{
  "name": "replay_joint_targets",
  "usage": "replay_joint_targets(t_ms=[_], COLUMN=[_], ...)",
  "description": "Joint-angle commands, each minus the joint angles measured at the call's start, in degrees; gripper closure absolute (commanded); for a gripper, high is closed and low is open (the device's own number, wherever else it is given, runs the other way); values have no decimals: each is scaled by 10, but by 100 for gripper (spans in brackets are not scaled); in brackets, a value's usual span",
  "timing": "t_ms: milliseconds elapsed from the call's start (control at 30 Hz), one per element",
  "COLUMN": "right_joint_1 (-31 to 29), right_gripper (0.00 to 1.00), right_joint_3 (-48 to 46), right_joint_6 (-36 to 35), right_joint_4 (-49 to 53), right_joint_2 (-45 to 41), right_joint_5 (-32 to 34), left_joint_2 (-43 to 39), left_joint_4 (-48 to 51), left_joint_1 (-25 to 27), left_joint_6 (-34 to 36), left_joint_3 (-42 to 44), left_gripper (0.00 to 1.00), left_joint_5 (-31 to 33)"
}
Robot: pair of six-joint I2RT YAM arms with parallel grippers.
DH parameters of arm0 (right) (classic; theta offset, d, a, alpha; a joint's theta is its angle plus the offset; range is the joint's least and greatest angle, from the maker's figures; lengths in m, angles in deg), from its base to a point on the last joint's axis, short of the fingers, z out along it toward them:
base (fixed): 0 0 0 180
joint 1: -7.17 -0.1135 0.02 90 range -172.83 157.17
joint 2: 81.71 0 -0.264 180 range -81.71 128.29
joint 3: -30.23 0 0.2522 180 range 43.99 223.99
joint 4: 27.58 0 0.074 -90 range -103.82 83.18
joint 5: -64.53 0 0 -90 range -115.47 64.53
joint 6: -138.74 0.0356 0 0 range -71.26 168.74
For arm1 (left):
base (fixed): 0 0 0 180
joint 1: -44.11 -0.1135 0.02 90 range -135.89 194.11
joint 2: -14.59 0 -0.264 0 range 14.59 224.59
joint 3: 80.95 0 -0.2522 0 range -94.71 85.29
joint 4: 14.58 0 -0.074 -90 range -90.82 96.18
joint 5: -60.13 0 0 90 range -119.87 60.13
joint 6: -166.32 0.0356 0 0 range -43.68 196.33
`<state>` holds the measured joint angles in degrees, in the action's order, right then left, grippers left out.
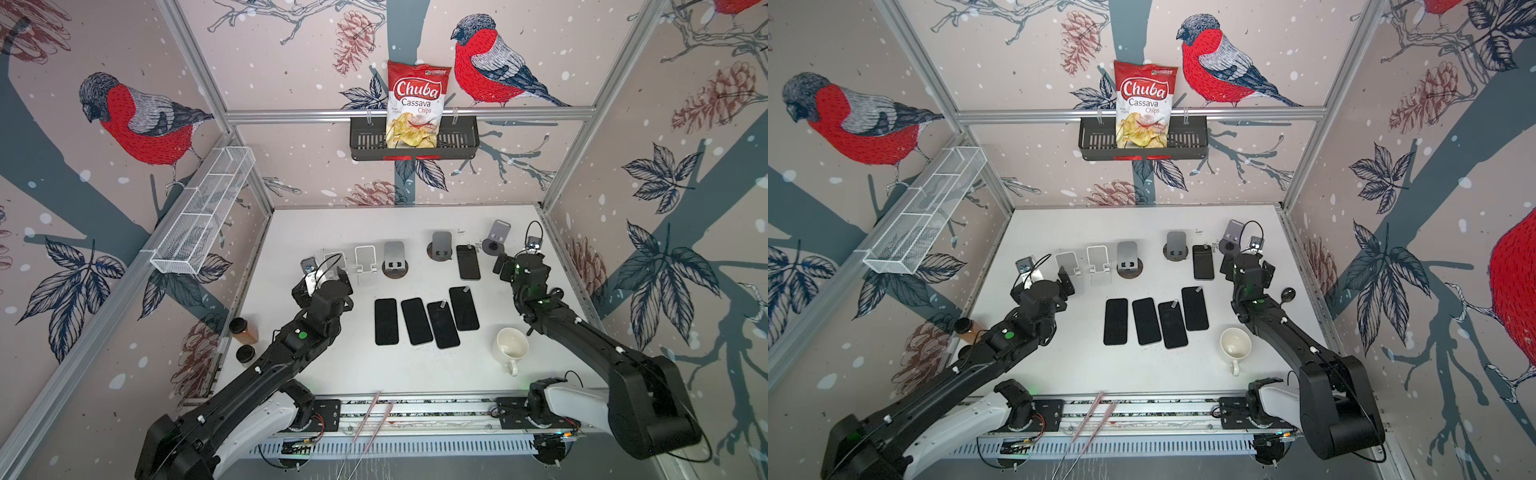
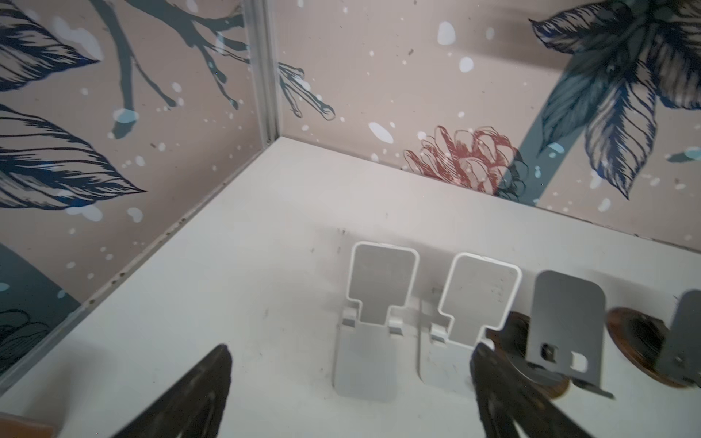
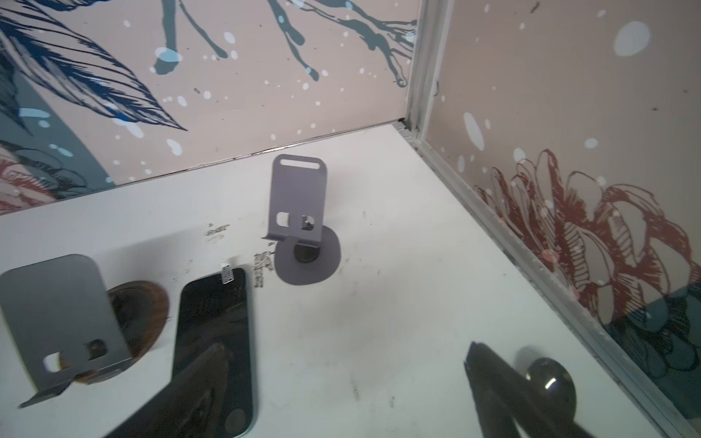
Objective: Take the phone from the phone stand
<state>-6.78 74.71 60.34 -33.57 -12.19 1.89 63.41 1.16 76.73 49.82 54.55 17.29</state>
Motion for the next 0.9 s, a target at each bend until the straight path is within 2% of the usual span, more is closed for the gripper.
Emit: replay_joint_targets(t_ms=[0, 100, 267, 333, 433, 500, 600, 667, 733, 800, 867], right_joint_1=[14, 27, 28, 36, 39, 49, 72, 101, 111, 112, 119], right_gripper=[1, 1, 1, 1, 1, 1, 1, 1, 0, 0, 0], right_joint_3=[-29, -58, -79, -79, -116, -117, -146, -174, -200, -175, -183], right_joint_6=[-27, -41, -118, -112, -120, -106, -90, -73, -73, -67, -68], right_joint_4=[-122, -210, -328, -327, -424, -398, -438, -482, -584, -489, -525], right_joint_2=[19, 58, 120, 139, 171, 159, 146, 150, 189, 164, 174], right_joint_5=[44, 40, 31, 9, 3, -11, -56, -105, -119, -125, -139], left_joint_2=[-6, -7, 3, 19, 38, 55, 95, 129, 168, 213, 257], left_joint_4=[-77, -144, -255, -286, -347, -409, -497, -560, -636, -708, -762], left_joint_1=[-47, -83, -144, -170, -194, -207, -224, -229, -230, -230, -232], left_joint_6=[34, 55, 95, 115, 149, 176, 211, 229, 240, 250, 264], left_joint_3=[28, 71, 123, 131, 150, 171, 198, 215, 233, 245, 249], left_gripper=[3, 3, 3, 3, 3, 4, 4, 4, 4, 4, 3], left_joint_5=[4, -7, -61, -94, -125, -141, -165, -173, -180, -192, -205])
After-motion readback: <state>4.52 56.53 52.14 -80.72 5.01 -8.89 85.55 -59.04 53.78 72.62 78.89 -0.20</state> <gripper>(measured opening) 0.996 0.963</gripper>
